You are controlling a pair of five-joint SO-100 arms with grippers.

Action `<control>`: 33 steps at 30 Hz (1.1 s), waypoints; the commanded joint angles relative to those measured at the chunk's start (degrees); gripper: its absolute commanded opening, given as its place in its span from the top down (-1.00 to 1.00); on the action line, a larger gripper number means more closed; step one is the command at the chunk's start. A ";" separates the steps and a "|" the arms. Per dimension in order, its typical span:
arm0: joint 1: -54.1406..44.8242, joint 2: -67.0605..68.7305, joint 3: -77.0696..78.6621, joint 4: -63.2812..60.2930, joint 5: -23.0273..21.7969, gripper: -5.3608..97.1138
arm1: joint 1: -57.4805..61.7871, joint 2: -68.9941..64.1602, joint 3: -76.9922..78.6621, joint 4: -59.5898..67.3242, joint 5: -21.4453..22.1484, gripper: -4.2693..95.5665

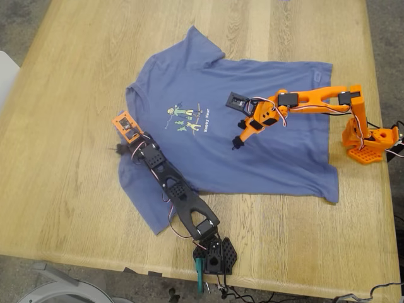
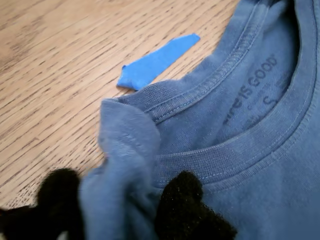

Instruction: Fold a T-shirt

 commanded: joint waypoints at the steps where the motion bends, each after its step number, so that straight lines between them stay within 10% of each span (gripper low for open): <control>1: 2.20 2.11 -2.64 3.60 -1.14 0.75 | -0.44 0.44 -2.64 0.62 0.62 0.10; 23: 2.99 10.99 -2.64 16.00 -1.85 0.90 | -2.20 -7.29 3.87 -2.72 4.13 0.11; 33: 4.22 16.61 -2.72 19.86 -1.85 0.90 | -4.04 -27.33 -17.58 -1.58 4.13 0.17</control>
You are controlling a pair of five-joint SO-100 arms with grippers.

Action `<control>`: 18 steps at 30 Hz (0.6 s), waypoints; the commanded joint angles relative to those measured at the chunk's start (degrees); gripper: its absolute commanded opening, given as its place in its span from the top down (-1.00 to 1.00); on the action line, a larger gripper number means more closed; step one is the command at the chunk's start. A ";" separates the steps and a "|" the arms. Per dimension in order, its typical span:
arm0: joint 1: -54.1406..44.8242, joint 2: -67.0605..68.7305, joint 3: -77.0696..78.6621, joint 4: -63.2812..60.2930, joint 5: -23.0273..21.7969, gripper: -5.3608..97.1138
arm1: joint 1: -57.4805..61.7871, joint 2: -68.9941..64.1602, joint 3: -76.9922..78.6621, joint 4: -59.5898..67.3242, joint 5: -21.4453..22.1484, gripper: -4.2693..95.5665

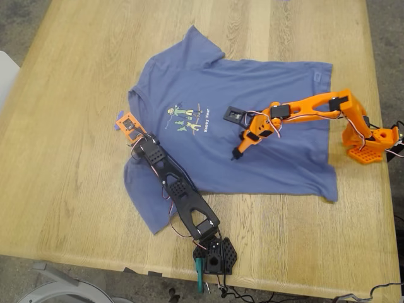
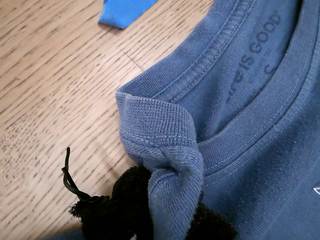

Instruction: Fold a T-shirt

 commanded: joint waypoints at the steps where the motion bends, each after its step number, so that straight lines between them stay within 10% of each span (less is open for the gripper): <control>1: 2.29 11.34 -2.37 1.85 -0.35 0.90 | -1.67 -6.94 -10.37 2.20 0.18 0.21; 7: 4.22 16.08 -2.46 3.87 -0.53 0.90 | -3.16 -34.28 -58.18 22.06 1.14 0.89; 18: 10.20 27.07 -2.46 7.73 -1.32 0.90 | 1.49 -36.04 -68.38 30.41 1.32 0.91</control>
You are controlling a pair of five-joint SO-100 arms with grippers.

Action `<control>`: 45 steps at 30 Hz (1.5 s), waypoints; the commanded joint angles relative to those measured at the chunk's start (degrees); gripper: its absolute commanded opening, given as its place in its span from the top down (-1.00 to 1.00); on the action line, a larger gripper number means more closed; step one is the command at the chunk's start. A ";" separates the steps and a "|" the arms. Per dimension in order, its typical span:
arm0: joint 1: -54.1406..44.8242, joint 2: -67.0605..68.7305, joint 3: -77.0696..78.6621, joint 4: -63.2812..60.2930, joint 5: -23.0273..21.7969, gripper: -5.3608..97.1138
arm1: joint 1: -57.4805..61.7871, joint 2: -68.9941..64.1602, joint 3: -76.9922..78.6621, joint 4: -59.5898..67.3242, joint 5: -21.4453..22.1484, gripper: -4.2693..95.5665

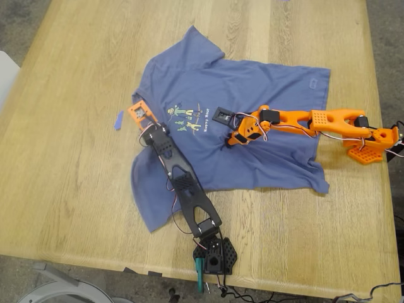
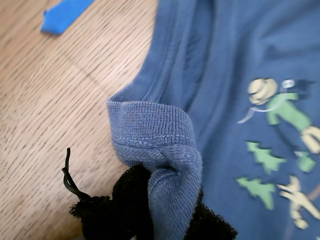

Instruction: Fold a T-shirt

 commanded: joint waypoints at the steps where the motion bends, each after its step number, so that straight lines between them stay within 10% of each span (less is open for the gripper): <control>1: 3.87 16.00 -2.55 0.88 -0.53 0.90 | 2.55 2.46 -0.26 0.88 0.35 0.91; 22: 29.79 32.08 -2.29 7.47 -0.26 0.90 | 25.58 21.71 -0.18 3.69 -0.70 0.91; 45: 66.01 19.86 -2.29 -5.36 -0.18 0.90 | 37.62 21.62 -0.26 7.56 -0.35 0.91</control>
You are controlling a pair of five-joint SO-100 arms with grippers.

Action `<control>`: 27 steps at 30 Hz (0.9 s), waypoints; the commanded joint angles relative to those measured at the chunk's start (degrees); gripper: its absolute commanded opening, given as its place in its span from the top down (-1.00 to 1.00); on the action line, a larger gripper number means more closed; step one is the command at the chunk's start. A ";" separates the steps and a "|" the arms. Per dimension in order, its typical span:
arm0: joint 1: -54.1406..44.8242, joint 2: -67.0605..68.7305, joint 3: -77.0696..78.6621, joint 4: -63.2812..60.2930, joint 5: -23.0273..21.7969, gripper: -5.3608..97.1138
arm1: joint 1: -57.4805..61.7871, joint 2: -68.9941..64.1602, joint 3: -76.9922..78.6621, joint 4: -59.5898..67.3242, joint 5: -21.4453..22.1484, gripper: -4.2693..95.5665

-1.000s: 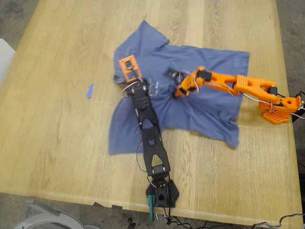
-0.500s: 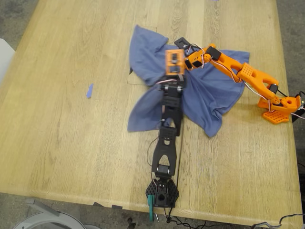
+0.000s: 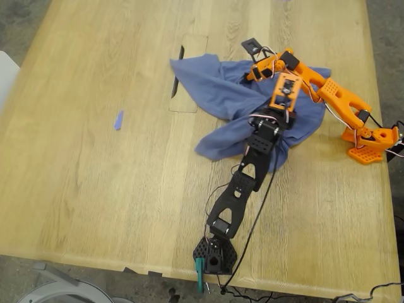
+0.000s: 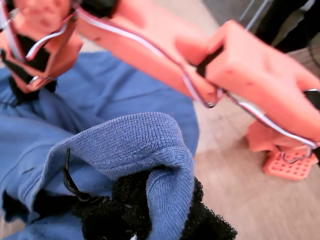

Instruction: Fold a T-shirt

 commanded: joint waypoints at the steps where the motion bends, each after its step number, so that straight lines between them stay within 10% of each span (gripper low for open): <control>1: 5.36 -1.05 -2.29 -6.06 -0.26 0.90 | 1.41 4.66 -0.97 0.70 0.18 0.91; 16: 4.92 -26.81 -2.20 -13.80 0.00 0.84 | -1.23 3.69 -1.05 1.93 0.79 0.91; 27: 0.88 -23.55 -2.20 -6.50 3.87 -0.14 | -1.76 5.36 -1.05 4.39 0.53 0.91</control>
